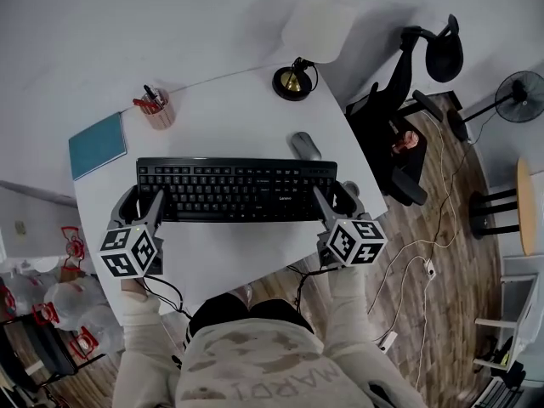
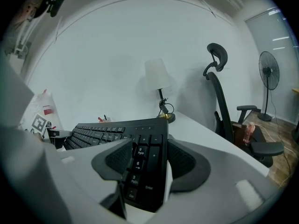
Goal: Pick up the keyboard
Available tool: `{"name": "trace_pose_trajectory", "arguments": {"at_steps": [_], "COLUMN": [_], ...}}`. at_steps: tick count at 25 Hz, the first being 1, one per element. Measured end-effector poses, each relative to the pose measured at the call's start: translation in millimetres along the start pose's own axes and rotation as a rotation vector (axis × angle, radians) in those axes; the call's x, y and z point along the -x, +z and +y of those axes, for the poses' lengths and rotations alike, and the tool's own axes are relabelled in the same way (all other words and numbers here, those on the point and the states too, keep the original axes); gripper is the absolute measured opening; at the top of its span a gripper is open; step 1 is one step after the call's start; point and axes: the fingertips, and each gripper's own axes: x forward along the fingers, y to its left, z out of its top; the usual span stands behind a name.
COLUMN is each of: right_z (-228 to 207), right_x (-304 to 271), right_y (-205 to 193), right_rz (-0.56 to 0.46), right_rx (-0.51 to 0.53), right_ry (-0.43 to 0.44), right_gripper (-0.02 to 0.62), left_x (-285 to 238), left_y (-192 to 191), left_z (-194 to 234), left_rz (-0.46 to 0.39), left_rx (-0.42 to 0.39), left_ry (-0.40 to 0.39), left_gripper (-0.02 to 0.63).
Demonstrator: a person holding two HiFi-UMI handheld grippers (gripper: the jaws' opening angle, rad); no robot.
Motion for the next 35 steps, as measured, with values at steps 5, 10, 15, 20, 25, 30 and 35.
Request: {"name": "trace_pose_trajectory", "arguments": {"at_steps": [5,10,15,20,25,30,35], "right_z": [7.6,15.7,22.6,29.2,36.9,45.0,52.2], "right_x": [17.2,38.3,56.0,76.1,93.7,110.8,126.1], "right_y": [21.7,41.9,58.2,75.0,90.4,104.7,116.8], "right_rz": [-0.056,-0.11,-0.165,-0.216,-0.263,-0.304,-0.344], "right_rx": [0.035,0.059,0.076,0.094,0.118,0.134,0.147], "right_ry": [0.004,0.006,0.01,0.011,0.009,0.013,0.014], "right_gripper": [0.249,0.249,0.249,0.249,0.249,0.249,0.249], "left_x": [16.3,35.3,52.5,70.4,85.7,102.7,117.8], "left_y": [16.1,35.3,52.6,67.4,79.3,92.5,104.1], "left_z": [-7.4,-16.7,-24.4,-33.2,-39.2,-45.2,-50.3], "left_rz": [-0.051,-0.103,-0.158,-0.206,-0.251,-0.298,-0.339], "left_rx": [-0.004,-0.02,-0.041,-0.052,-0.057,-0.064,-0.073], "left_ry": [-0.007,-0.016,-0.024,-0.031,-0.04,-0.046,-0.051], "left_gripper": [0.268,0.268,0.268,0.268,0.268,0.268,0.268]}}
